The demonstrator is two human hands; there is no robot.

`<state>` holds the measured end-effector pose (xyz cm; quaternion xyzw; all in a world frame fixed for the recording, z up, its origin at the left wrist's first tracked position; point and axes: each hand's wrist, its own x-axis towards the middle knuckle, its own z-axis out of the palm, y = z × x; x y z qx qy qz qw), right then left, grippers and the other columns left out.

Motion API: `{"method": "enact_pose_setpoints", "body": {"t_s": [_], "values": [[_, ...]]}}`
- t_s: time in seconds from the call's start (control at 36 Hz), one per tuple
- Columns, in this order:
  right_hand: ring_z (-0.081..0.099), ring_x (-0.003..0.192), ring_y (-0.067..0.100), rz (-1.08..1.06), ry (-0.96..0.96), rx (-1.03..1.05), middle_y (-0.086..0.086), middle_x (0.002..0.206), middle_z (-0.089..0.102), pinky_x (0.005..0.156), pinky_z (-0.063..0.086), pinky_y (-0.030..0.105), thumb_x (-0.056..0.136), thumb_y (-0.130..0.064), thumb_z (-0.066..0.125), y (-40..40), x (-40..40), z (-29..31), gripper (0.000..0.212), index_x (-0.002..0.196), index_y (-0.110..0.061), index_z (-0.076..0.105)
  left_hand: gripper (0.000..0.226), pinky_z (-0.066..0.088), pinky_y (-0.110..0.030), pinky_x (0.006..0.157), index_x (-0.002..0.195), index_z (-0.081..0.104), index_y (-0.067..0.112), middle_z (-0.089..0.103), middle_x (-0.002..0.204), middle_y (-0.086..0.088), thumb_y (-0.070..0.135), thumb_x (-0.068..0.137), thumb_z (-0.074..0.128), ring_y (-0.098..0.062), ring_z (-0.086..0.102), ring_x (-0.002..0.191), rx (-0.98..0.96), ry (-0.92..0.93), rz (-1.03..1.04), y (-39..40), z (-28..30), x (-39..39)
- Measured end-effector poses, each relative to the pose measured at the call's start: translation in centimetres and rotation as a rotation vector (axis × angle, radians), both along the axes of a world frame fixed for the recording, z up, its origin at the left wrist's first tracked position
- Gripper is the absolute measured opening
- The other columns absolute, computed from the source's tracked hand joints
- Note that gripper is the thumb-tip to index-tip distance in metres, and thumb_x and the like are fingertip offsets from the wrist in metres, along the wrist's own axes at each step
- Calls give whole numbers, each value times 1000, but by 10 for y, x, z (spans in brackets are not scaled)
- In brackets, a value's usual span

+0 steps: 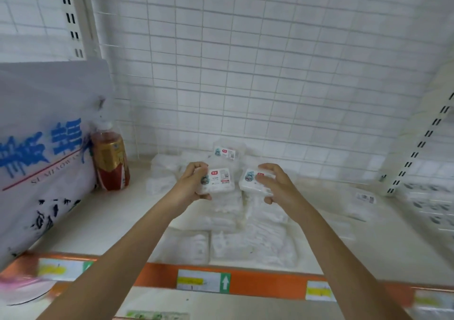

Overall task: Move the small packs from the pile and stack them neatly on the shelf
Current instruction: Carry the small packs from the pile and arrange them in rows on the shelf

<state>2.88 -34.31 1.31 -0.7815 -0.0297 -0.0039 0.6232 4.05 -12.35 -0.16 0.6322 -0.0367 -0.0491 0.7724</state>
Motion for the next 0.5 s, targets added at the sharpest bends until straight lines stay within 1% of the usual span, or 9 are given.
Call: {"method": "enact_pose_setpoints", "body": {"t_s": [0.03,0.08,0.14,0.19,0.22,0.28,0.33,0.39,0.5], "values": [[54,77,20,30,10,-36,11,125,43,50,43,22,77,-18,73,-1,-1,-2,42,111,-32,53,15,50,-25,49,106,46,15,56,99,-9,11,93,50,-17,57,71,-84,26,-37,1,1,-2],[53,79,18,45,-22,-139,7,122,35,54,47,23,69,-5,78,-1,-8,-2,65,121,-28,47,40,47,-23,51,108,45,16,59,101,-7,-1,77,65,-15,59,74,-194,28,-105,3,0,-5],[53,90,17,30,-58,-207,6,121,30,58,50,22,69,4,74,0,-16,-2,71,126,-25,43,59,48,-22,56,110,43,17,60,98,-6,-7,60,63,-14,59,77,-210,4,-167,4,-2,-9],[52,100,17,15,-112,-244,5,122,30,62,50,16,70,5,73,-4,-22,-5,71,125,-26,43,67,49,-22,66,111,41,21,60,98,-4,-9,55,60,-16,59,85,-126,-25,-196,2,-4,-11],[51,104,15,5,-134,-267,3,121,32,65,50,13,69,2,75,-6,-26,-6,70,125,-26,43,68,48,-24,72,110,41,24,60,99,-2,-10,55,63,-17,59,89,-32,-57,-194,1,-6,-11],[46,108,10,-24,-175,-353,-2,118,35,73,47,8,68,-5,78,-13,-36,-7,70,126,-24,44,66,46,-24,77,108,41,30,60,101,1,-11,65,69,-18,57,94,151,-135,-183,-3,-8,-13],[42,111,10,-65,-215,-458,-5,115,38,85,44,13,68,-13,80,-26,-48,-9,70,128,-21,45,60,47,-22,76,111,40,29,61,104,4,-8,73,69,-16,58,96,245,-194,-190,-9,-9,-15],[37,112,12,-120,-254,-561,-10,113,41,96,38,25,68,-22,81,-43,-62,-12,69,128,-22,46,59,50,-20,74,114,41,26,60,107,4,-3,73,72,-14,59,97,308,-250,-210,-20,-8,-17],[32,106,11,-238,-305,-662,-10,110,43,91,26,20,68,-25,81,-83,-95,-14,67,126,-20,48,60,49,-14,74,112,44,24,51,112,7,1,69,77,-4,55,101,447,-462,-221,-58,-7,-24]]}}
